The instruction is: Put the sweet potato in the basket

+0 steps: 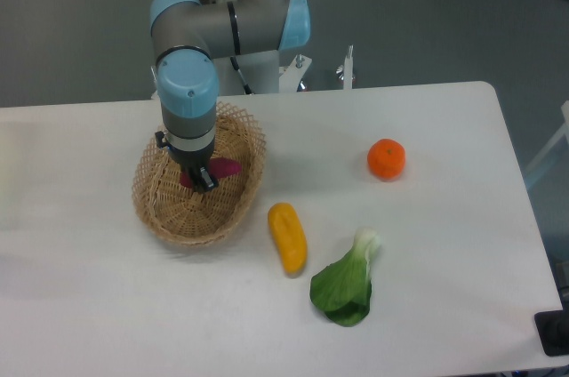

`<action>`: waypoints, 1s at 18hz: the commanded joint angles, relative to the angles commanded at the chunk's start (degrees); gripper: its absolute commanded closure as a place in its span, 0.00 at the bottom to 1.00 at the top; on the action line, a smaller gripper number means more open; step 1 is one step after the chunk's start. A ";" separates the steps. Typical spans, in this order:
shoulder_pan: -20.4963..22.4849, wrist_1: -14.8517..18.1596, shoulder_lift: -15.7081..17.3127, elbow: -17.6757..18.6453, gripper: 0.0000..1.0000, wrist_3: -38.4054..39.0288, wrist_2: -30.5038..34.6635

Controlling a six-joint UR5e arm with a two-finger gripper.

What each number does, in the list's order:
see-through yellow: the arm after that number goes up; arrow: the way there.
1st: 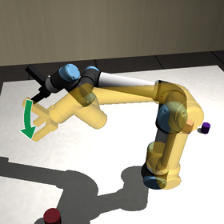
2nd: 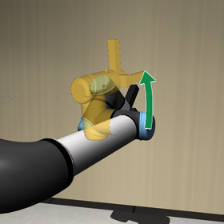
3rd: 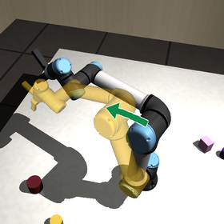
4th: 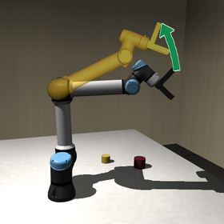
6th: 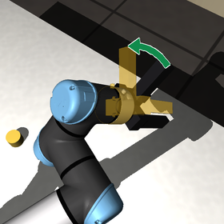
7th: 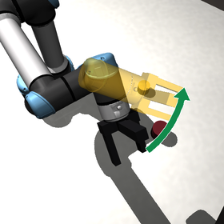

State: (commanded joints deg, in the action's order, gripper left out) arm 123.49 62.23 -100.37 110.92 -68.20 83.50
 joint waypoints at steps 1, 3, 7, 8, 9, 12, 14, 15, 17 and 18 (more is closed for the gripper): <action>0.00 0.00 0.09 0.00 0.11 0.00 0.00; 0.00 0.00 0.00 -0.44 0.00 0.00 0.52; 0.09 -0.09 -0.26 -1.23 0.00 -0.09 1.23; 0.26 0.00 -0.35 -2.01 0.00 -0.17 1.23; 0.70 0.00 -0.35 -2.54 0.00 -0.26 1.23; 3.59 0.00 -0.35 -4.56 0.00 -0.26 2.10; 5.79 0.00 -0.26 -5.71 0.00 -0.79 3.86; 6.76 0.00 -0.35 -6.06 0.00 -1.92 4.65; 9.13 -0.09 -0.61 -6.50 0.00 -4.47 5.62; 10.18 -0.09 -0.79 -6.76 0.00 -5.27 5.71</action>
State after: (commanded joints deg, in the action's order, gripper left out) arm 133.67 62.14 -101.16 104.15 -73.47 89.21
